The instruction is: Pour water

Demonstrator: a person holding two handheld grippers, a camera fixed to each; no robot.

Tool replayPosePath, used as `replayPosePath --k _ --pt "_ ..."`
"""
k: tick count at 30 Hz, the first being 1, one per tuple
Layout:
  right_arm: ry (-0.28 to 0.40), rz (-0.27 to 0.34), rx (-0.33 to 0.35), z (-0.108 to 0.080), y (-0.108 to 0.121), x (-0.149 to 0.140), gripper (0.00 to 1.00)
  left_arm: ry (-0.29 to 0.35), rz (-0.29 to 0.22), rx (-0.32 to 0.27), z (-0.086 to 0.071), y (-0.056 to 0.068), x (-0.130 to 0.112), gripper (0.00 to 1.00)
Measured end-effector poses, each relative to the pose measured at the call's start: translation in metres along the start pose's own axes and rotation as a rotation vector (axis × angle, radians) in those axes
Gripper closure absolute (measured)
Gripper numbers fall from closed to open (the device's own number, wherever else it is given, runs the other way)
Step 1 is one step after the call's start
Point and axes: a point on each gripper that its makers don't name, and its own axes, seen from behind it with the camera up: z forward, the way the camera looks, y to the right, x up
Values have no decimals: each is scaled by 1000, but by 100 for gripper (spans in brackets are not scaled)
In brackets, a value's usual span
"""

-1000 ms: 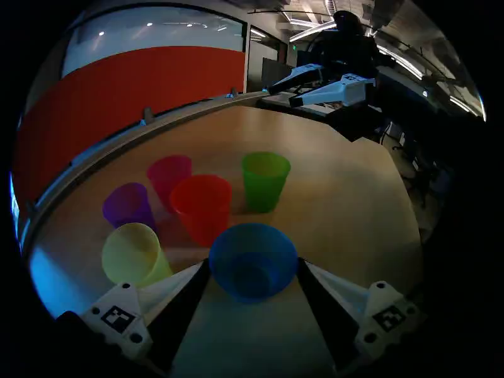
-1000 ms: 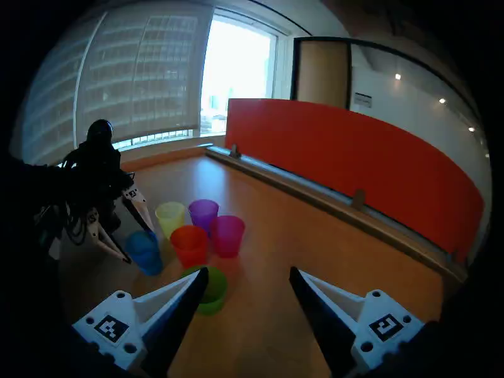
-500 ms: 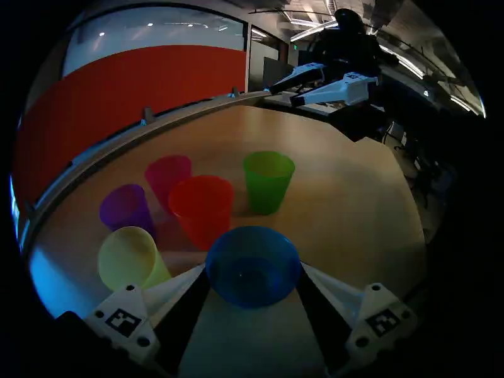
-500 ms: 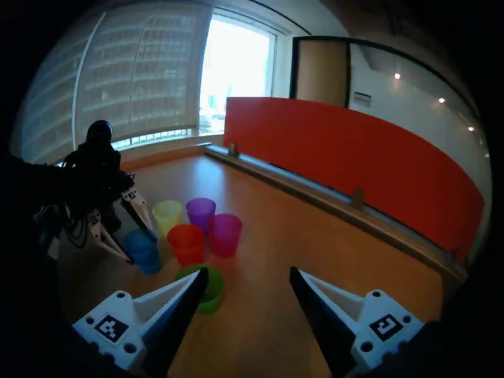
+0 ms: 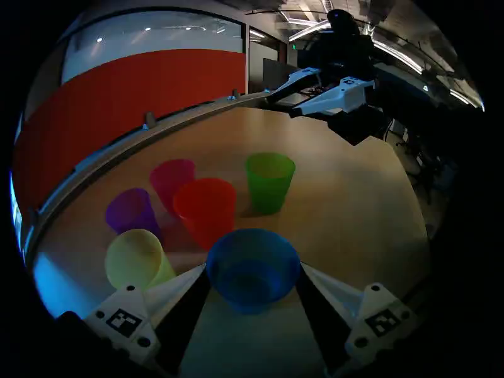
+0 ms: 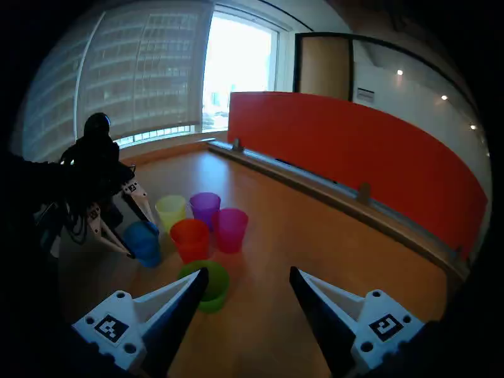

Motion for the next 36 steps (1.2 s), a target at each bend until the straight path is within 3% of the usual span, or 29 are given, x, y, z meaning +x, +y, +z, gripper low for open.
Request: replayPosePath --k 21,36 --pt "-57 14 100 30 -41 -32 0 78 -29 37 -26 -11 22 13" --pt "-107 -10 120 41 -55 -55 0 97 -38 58 -33 -17 25 13"
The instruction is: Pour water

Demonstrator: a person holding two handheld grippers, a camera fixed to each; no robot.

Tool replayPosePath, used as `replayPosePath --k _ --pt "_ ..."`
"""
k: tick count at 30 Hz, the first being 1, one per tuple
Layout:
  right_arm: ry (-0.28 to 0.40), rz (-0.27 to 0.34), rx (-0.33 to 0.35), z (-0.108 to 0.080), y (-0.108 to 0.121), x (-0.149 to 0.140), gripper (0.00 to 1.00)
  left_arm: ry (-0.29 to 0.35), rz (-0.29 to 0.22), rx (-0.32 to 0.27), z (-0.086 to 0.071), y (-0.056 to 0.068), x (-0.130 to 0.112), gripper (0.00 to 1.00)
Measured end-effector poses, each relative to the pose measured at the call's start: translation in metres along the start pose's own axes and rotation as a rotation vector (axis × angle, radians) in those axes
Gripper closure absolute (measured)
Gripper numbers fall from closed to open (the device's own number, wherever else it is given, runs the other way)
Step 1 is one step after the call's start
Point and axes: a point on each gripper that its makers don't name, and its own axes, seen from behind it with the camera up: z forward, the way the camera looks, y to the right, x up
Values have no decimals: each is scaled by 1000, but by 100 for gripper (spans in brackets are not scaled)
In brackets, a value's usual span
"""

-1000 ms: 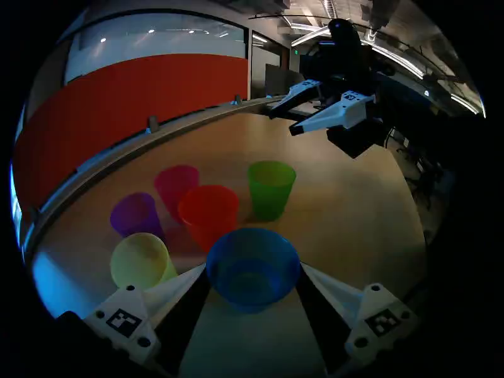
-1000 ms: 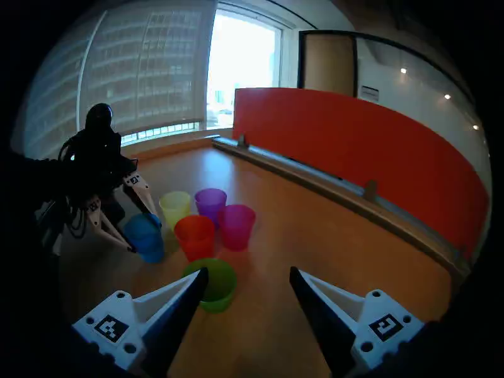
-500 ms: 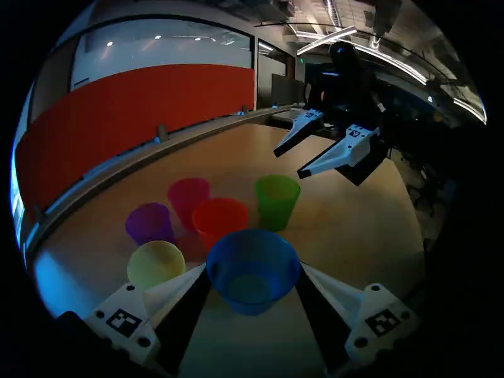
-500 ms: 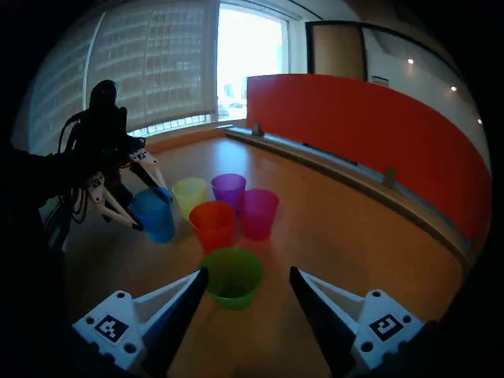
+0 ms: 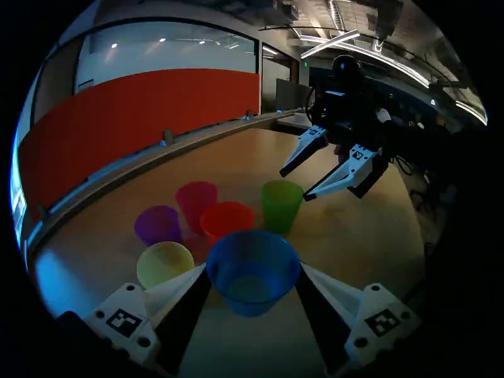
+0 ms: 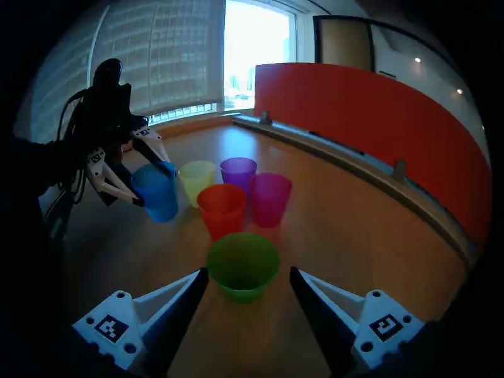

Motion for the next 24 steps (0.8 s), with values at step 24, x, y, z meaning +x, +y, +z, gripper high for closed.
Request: replayPosePath --k 24 --pt "-1 -18 6 44 -4 -5 0 -1 -5 5 -3 0 -4 13"
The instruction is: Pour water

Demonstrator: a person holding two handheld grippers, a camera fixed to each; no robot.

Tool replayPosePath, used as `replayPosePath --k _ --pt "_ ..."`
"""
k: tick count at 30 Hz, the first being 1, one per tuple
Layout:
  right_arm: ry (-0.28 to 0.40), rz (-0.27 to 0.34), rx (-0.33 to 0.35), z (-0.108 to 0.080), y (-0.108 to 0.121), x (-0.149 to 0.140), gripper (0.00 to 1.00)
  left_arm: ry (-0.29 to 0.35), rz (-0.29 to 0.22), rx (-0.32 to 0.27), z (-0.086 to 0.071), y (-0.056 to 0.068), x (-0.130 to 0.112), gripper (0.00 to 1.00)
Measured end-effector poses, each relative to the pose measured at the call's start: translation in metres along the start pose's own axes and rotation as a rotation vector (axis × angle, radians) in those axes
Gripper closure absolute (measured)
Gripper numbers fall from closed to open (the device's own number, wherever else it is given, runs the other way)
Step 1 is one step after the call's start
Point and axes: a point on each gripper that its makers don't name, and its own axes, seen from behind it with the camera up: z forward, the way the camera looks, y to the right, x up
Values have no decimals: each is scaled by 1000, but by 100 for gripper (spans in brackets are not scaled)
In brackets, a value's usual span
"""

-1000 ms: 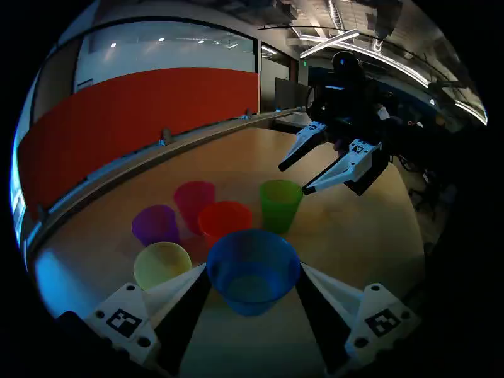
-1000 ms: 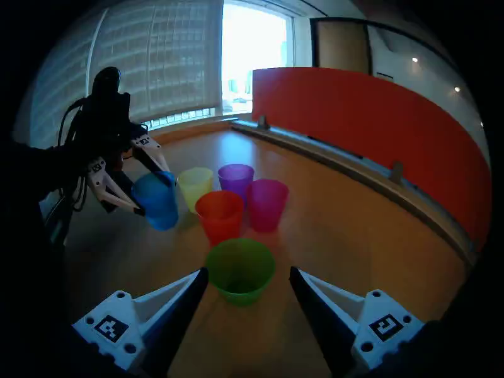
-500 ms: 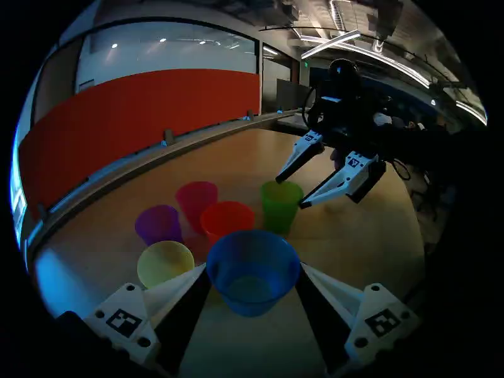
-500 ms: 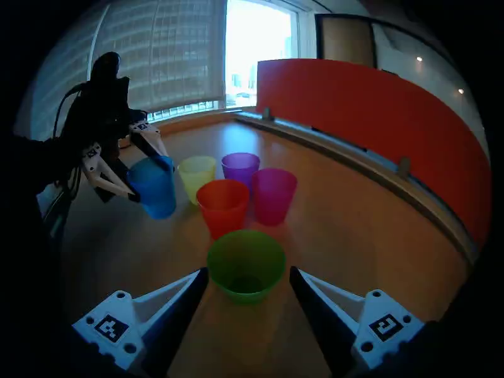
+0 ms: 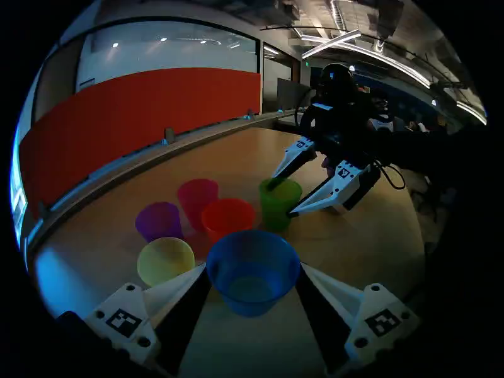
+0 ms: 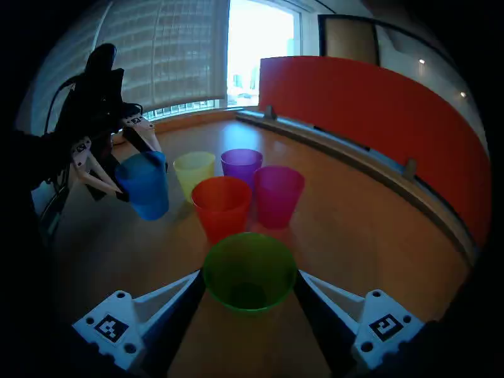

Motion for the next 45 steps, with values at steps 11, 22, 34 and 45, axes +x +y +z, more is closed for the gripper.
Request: replayPosePath --k 11,22,34,45 --pt "19 5 -13 -1 3 4 9 9 -9 6 -1 -1 0 13" --pt "87 16 -25 -29 6 34 9 42 -23 21 -7 1 18 13" --pt "174 -4 -70 -70 11 77 9 101 -4 58 -21 1 45 13" --pt "228 -10 -95 -93 7 99 9 191 -12 75 -39 4 69 13"
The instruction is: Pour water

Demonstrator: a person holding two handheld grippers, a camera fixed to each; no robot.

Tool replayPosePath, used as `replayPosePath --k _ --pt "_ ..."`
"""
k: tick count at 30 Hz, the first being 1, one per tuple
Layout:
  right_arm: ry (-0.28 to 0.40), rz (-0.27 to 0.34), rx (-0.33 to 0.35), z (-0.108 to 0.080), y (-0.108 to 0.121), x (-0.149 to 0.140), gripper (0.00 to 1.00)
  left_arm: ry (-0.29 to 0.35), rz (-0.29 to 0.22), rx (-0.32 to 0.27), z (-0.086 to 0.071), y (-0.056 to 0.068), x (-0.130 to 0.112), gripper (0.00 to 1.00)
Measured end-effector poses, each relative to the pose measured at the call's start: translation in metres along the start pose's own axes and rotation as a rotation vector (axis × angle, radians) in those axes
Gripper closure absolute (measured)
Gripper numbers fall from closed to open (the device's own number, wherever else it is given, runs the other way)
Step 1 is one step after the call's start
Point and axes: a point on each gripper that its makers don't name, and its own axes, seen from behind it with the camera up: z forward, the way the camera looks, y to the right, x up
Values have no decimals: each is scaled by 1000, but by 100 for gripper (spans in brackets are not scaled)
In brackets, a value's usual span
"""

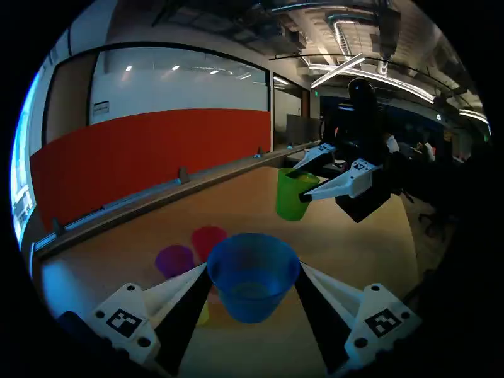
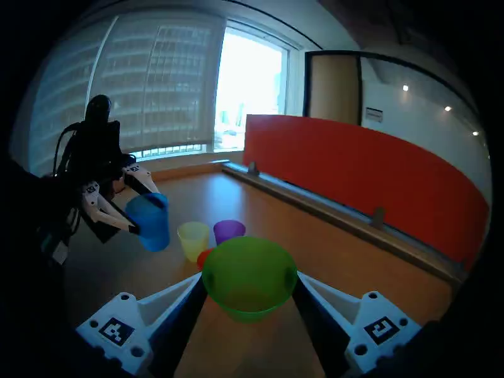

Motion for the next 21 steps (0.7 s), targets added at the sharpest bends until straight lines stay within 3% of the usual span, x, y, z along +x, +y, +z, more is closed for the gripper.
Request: replayPosePath --k 21 --pt "72 -10 -17 -14 -1 29 9 180 -77 46 -16 -12 47 13"
